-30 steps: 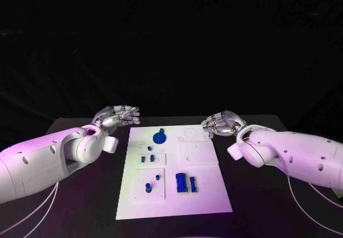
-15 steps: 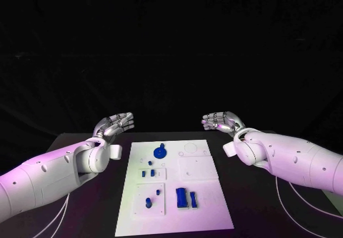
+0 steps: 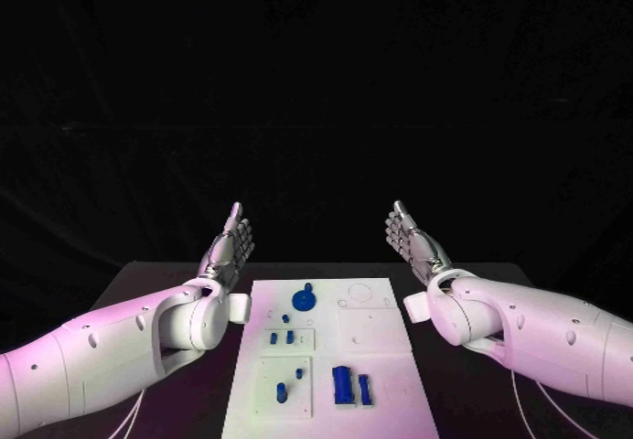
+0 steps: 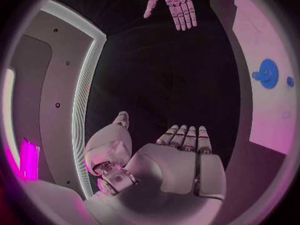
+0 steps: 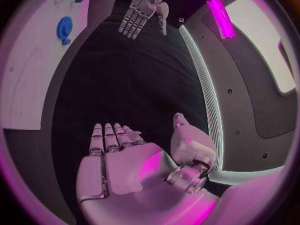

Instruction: Assemble the parts on the task board

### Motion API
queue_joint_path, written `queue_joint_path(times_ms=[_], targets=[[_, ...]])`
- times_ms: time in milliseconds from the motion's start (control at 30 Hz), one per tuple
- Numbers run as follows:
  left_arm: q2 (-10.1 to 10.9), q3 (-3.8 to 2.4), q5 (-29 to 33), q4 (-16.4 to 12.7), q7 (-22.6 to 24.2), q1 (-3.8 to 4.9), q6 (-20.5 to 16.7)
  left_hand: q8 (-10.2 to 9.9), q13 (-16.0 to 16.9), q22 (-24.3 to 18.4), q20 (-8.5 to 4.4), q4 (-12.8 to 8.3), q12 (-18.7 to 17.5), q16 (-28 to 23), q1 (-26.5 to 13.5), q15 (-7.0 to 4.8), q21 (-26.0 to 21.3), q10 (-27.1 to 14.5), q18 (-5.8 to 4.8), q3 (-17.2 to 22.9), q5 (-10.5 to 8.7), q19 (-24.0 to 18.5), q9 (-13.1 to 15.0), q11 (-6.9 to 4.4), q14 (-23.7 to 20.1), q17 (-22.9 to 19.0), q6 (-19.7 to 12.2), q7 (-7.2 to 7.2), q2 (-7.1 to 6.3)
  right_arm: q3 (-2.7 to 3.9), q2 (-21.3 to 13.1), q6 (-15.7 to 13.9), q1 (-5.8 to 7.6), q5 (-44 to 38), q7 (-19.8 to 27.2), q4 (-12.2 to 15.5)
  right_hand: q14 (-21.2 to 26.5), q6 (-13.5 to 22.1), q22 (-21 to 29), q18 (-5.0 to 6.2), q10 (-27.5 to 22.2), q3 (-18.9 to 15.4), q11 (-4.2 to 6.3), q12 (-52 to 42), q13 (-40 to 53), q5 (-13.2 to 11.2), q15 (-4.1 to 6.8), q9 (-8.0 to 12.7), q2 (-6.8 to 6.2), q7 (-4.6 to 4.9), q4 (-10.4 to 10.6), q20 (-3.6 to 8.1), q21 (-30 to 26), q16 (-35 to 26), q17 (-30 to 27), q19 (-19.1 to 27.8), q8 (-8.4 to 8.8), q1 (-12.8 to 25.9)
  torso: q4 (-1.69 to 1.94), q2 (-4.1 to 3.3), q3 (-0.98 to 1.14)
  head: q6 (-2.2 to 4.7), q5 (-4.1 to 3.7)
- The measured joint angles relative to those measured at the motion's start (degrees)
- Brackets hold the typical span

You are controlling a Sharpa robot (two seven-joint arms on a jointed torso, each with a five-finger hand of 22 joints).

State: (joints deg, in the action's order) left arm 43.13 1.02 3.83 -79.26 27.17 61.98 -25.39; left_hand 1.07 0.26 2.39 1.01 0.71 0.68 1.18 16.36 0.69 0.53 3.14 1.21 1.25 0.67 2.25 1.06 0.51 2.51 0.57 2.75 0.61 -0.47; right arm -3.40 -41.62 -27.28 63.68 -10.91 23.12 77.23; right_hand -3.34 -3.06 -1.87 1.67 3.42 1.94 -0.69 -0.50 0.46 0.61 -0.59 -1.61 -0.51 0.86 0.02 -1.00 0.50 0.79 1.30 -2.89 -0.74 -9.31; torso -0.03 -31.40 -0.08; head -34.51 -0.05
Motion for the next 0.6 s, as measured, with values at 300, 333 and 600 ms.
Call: queue_joint_path(times_ms=[300, 333, 600], targets=[[1.40, -0.84, -1.82, -9.32, 0.82, -1.65, -11.74, -0.67, -0.14, -1.86, -0.90, -0.47, -0.30, -0.77, -12.76, -0.60, -0.18, -2.11, 0.00, -0.77, -0.26, -1.36, -0.82, -0.31, -1.63, -0.40, -1.82, -0.43, 0.36, 2.99, -2.66, -10.55, -3.06, 6.78, 3.23, 11.02, 2.87, 2.71, 1.61, -0.89, -2.98, -1.70, 0.67, 0.21, -0.34, -0.31, 0.61, 1.40, 0.47, -0.82, -0.01, 0.93, -0.22, -0.58, -1.10, 2.55, 0.54, 8.49, 0.03, 0.20, 0.06, 0.13, 0.05], [1.47, -0.88, -1.95, -9.71, 0.90, -1.72, -12.57, -0.67, -0.15, -1.96, -0.87, -0.47, -0.30, -0.77, -13.30, -0.67, -0.18, -2.29, 0.00, -0.77, -0.26, -1.57, -0.84, -0.48, -1.69, -0.42, -1.82, -0.43, 0.38, 3.11, -2.78, -11.31, -3.20, 7.28, 3.48, 11.48, 3.05, 2.86, 1.68, -0.89, -3.12, -1.69, 0.70, 0.21, -0.36, -0.31, 0.60, 1.46, 0.44, -0.86, -0.02, 1.00, -0.22, -0.62, -1.15, 2.62, 0.55, 8.79, 0.03, 0.20, 0.07, 0.14, 0.05], [1.61, -0.95, -2.73, -10.52, 1.34, -1.83, -16.62, -0.88, -0.21, -2.34, -1.11, -0.71, -0.30, -0.98, -15.99, -0.67, -0.18, -2.93, -0.88, -1.01, -0.47, -1.95, -1.01, -0.50, -2.30, -0.51, -2.44, -0.62, 0.52, 3.36, -3.07, -15.15, -3.49, 9.85, 4.97, 12.61, 3.04, 2.87, 1.82, -0.88, -3.11, -1.70, 0.70, 0.21, -0.41, -0.31, 0.60, 1.56, 0.50, -0.86, -0.02, 1.00, -0.22, -0.66, -1.25, 2.62, 0.55, 8.99, 0.03, 0.21, 0.08, 0.14, 0.05]])
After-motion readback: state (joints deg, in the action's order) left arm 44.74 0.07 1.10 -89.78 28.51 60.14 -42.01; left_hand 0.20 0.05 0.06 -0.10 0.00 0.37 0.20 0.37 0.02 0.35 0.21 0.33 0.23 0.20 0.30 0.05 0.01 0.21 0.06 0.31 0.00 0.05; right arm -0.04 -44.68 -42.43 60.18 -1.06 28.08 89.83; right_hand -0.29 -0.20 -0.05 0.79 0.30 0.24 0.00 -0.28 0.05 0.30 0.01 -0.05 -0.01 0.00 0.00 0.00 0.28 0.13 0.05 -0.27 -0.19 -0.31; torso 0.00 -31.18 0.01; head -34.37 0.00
